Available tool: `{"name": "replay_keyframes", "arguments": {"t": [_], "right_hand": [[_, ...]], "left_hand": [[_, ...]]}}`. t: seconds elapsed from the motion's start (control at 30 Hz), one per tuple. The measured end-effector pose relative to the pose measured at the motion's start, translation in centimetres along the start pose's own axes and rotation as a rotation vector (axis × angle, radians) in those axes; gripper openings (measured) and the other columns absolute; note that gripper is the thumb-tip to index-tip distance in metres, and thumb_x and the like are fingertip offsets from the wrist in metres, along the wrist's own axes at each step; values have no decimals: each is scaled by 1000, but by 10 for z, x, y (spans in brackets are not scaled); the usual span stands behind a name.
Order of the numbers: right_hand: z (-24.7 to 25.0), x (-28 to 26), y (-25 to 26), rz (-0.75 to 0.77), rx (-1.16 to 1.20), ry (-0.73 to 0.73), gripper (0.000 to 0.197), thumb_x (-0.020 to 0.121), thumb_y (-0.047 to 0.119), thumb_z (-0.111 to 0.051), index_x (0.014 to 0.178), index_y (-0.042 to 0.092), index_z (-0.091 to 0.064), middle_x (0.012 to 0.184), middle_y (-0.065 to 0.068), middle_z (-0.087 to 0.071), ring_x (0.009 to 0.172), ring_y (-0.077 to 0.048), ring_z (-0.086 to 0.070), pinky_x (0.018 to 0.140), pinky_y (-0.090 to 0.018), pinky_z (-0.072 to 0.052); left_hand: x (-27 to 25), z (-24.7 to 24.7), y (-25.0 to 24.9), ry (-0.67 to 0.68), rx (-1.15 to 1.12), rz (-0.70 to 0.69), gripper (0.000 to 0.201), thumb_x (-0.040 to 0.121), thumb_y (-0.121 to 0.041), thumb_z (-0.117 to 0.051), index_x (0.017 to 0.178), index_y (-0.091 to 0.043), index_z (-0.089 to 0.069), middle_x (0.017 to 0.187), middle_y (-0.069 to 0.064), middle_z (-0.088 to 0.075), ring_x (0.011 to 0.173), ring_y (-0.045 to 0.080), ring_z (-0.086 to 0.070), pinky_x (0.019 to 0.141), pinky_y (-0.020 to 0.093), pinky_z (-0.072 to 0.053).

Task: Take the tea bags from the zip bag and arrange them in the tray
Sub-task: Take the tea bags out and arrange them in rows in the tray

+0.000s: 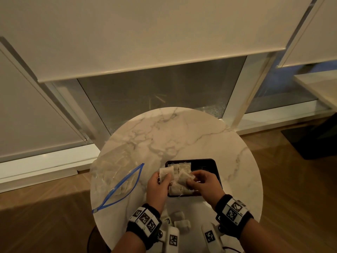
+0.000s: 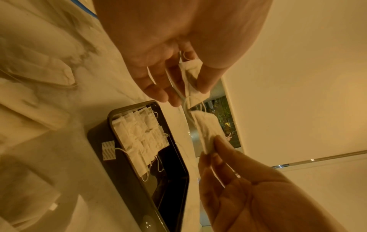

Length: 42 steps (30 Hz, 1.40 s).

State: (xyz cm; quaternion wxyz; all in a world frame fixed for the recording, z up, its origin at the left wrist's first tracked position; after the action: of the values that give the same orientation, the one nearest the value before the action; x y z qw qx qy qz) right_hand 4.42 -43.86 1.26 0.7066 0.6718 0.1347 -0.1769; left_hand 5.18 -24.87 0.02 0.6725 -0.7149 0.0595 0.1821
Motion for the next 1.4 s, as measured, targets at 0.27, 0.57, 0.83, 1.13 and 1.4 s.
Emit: {"name": "replay_keyframes", "arguments": {"t": [0.27,0.57,0.83,1.13,1.4], "right_hand": [[24,14,-5,-36,-41,-80,18,87,-4,-65,91,13,-68,87,-8,-69,72,-22,-65,57,-28,-52],[46,48,-34,-87,-185,-171,28,75,-3,-77,93,17,-70,87,-4,-72,82,-21,-70,78,-38,-60],[50,77,-46,-131,-416,-323,12,83,17,-73,93,20,-69,93,-2,-69,86,-19,-62,79,-26,-49],[32,108,-35,-88,-603,-328,14,90,12,-61,101,14,-69,103,-9,-68,89,-24,-62,77,-27,-48],[26,132,-23,-56,-692,-359,17,92,9,-56,103,8,-69,105,-14,-68,97,-32,-62,79,-30,-47]], "left_hand": [[22,7,28,92,279,74,8,95,-17,-62,94,-18,-70,93,4,-75,87,18,-71,79,39,-59],[27,7,47,131,628,2,20,95,-38,-60,84,-21,-62,81,-3,-67,75,12,-63,68,28,-52],[34,10,49,132,680,4,21,95,-36,-60,84,-18,-62,80,1,-66,77,18,-64,73,39,-53],[31,8,37,146,699,-66,17,99,-38,-56,87,-26,-59,82,-9,-65,76,5,-62,71,27,-52],[34,10,32,139,738,-134,11,100,-27,-55,90,-28,-61,83,-14,-64,79,-8,-58,65,9,-43]]}}
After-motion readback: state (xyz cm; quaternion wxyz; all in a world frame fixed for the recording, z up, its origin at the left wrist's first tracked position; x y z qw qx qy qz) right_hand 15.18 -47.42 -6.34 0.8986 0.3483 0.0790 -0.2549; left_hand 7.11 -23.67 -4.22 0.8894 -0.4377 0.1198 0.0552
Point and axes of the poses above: each hand's wrist, its own x-axis towards the middle knuckle, its own z-axis out of the back of the hand, y = z × x, the point moved 6 cm from there along x, towards the middle knuckle
